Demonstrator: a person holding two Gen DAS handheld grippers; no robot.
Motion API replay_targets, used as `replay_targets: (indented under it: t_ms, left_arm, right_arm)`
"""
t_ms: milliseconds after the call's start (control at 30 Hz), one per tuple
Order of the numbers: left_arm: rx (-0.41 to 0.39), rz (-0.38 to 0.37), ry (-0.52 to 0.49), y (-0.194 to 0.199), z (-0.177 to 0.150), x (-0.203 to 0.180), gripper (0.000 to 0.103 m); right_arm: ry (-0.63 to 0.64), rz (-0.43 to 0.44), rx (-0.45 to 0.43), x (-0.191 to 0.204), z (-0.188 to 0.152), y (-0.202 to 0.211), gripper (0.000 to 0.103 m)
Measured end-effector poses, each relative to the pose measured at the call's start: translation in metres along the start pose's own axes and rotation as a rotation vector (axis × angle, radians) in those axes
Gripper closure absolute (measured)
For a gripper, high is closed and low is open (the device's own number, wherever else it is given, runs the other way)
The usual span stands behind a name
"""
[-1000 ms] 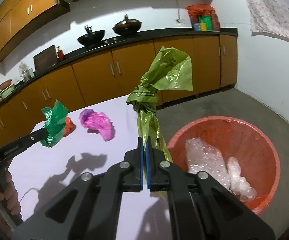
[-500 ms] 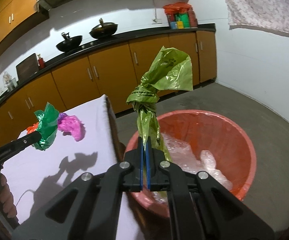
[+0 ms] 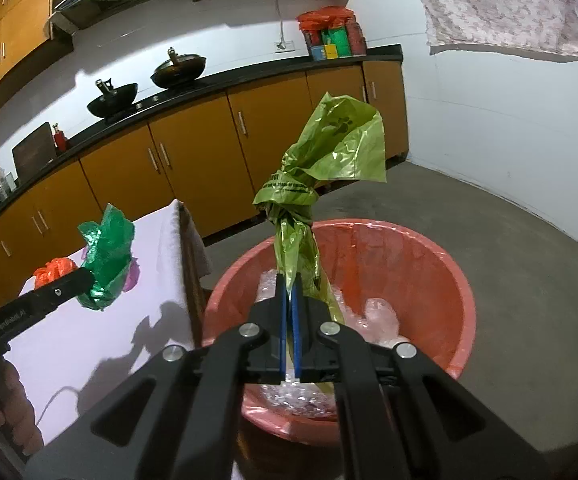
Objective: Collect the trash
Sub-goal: 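Carry both bags over the wastebasket and open both tools to drop them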
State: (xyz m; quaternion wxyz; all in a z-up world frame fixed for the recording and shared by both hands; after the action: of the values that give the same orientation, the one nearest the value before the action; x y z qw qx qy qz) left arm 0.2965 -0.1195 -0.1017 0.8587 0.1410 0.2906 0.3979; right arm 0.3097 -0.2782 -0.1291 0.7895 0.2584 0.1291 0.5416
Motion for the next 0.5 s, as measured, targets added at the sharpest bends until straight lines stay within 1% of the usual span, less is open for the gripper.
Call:
replay_targets:
  t_ms: [200, 500]
  left_arm:
    - [0.027, -0.036, -0.019, -0.021, -0.002, -0.021, 0.083]
    - [0.070, -0.066, -0.050, -0.050, -0.005, -0.044, 0.083]
  right_arm:
    - [-0.020, -0.025, 0.004, -0.015, 0.000, -0.004, 0.099]
    - [-0.047, -0.049, 0.014, -0.032, 0.000, -0.012, 0.099]
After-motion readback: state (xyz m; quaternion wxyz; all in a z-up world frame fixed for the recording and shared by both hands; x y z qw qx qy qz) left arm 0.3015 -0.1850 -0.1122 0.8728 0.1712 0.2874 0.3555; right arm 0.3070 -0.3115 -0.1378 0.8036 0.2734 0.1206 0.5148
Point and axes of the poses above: each gripper's, at about its wrist camera, not at the fingertips, and y roughly against the way its jaws point, x to its left, z to its top, the point moved 9 cm from there along -y, roughly the way its jaws point, and after that the axes turned 13 degrees about -z, right-handed, at the moved point
